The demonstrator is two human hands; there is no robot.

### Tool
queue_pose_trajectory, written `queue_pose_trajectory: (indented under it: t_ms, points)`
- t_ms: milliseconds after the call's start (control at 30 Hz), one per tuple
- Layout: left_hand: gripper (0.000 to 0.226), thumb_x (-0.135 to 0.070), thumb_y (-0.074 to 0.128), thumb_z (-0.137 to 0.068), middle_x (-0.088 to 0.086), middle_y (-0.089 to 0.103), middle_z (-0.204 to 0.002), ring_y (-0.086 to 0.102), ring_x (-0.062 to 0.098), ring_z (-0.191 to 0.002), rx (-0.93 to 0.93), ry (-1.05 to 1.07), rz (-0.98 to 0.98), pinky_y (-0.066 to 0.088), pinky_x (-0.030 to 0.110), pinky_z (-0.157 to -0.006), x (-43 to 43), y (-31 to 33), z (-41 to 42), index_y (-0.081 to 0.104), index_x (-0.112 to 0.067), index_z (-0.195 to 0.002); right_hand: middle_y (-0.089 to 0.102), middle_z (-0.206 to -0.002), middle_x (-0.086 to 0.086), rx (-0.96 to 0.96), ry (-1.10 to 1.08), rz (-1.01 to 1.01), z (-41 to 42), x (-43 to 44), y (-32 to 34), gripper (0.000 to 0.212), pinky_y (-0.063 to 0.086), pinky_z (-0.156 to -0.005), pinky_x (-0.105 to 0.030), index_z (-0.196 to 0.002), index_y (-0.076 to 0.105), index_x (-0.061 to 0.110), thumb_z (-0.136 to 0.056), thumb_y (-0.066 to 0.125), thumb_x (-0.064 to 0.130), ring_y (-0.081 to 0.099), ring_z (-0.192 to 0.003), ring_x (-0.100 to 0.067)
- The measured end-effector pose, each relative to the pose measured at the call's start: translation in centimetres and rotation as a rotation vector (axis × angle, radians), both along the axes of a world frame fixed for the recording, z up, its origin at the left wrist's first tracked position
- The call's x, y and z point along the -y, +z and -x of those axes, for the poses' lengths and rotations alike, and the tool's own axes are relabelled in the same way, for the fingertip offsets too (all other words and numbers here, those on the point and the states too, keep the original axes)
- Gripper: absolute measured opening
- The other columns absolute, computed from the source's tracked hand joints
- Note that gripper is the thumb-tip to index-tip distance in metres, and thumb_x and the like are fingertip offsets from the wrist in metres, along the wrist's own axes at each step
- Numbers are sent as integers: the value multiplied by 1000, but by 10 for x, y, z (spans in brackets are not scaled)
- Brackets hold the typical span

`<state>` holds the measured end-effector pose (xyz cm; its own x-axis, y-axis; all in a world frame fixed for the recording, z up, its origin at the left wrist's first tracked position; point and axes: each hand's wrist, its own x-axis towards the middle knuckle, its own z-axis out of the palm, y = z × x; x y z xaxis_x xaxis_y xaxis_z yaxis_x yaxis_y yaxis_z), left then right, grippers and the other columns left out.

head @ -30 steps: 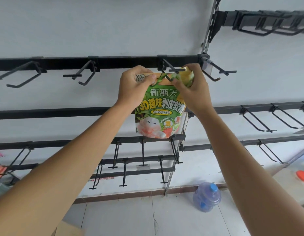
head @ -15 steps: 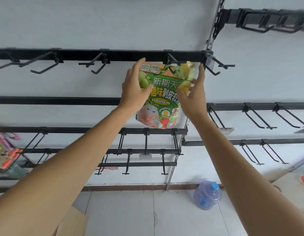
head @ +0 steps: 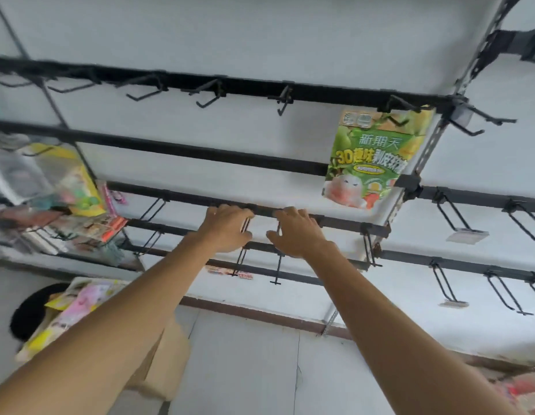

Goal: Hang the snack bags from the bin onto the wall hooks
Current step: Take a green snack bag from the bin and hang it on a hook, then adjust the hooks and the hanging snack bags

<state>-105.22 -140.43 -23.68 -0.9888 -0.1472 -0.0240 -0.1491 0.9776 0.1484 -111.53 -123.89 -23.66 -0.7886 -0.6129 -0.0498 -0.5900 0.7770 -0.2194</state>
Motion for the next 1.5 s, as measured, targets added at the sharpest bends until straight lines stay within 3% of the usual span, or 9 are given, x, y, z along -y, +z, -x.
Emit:
queue_pose_trajectory:
  t_ms: [133, 333, 467, 633, 900, 1067, 1200, 1333, 1500]
  points:
    - [45, -36, 52, -95, 0, 54, -140, 50, 25, -127, 26, 109, -4, 36, 43, -106, 76, -2, -67, 46, -27, -139, 32, -155, -7, 40, 145, -10, -46, 86, -4, 56, 30, -112, -50, -148, 34, 23, -98, 44, 47, 30, -141, -32]
    - [43, -36, 51, -93, 2, 57, -136, 53, 26, -123, 51, 334, -54, 42, 42, -102, 184, 1, -179, 51, -26, -135, 44, -144, -10, 50, 372, -38, -127, 207, -1, 54, 40, -105, -47, -144, 40, 19, -97, 44, 46, 42, -130, -33]
    - [41, -30, 51, -95, 8, 62, -127, 59, 28, -113, 72, 421, -105, 46, 35, -92, 239, -3, -240, 51, -20, -135, 47, -141, -11, 78, 504, -66, -175, 279, -5, 53, 41, -104, -46, -143, 41, 21, -97, 44, 47, 44, -129, -34]
    - [42, -34, 50, -96, 5, 58, -136, 53, 27, -123, 116, 472, -134, 40, 45, -104, 294, -30, -278, 51, -21, -136, 46, -141, -12, 110, 606, -71, -207, 345, -24, 53, 41, -100, -43, -145, 38, 19, -98, 45, 44, 43, -129, -32]
    - [33, -43, 45, -99, -1, 64, -120, 58, 25, -113, 221, 472, -175, 41, 45, -98, 373, -94, -264, 57, -25, -124, 49, -140, -11, 243, 584, -99, -174, 432, -101, 52, 44, -101, -45, -140, 43, 19, -97, 44, 49, 45, -128, -34]
    - [38, -31, 46, -98, -1, 59, -132, 56, 25, -118, 320, 449, -235, 37, 47, -103, 419, -144, -227, 52, -24, -135, 48, -140, -14, 345, 537, -138, -135, 473, -163, 50, 44, -100, -47, -140, 42, 19, -97, 46, 45, 47, -127, -33]
    - [29, -26, 49, -96, 3, 61, -118, 63, 24, -98, 369, 393, -287, 48, 38, -81, 440, -187, -210, 58, -20, -123, 52, -137, -13, 400, 480, -207, -117, 487, -212, 49, 44, -100, -45, -141, 43, 19, -99, 45, 43, 49, -124, -33]
    - [33, -25, 51, -95, 3, 64, -123, 62, 23, -110, 402, 423, -407, 50, 42, -91, 451, -248, -197, 60, -20, -126, 50, -140, -11, 464, 407, -257, -106, 487, -269, 51, 43, -102, -43, -144, 39, 21, -99, 43, 44, 48, -127, -31]
    - [34, -21, 54, -96, 2, 62, -128, 58, 19, -114, 401, 350, -455, 44, 30, -83, 454, -336, -181, 55, -16, -130, 52, -136, -11, 509, 302, -306, -98, 476, -354, 48, 43, -98, -40, -142, 41, 20, -99, 47, 39, 48, -125, -30]
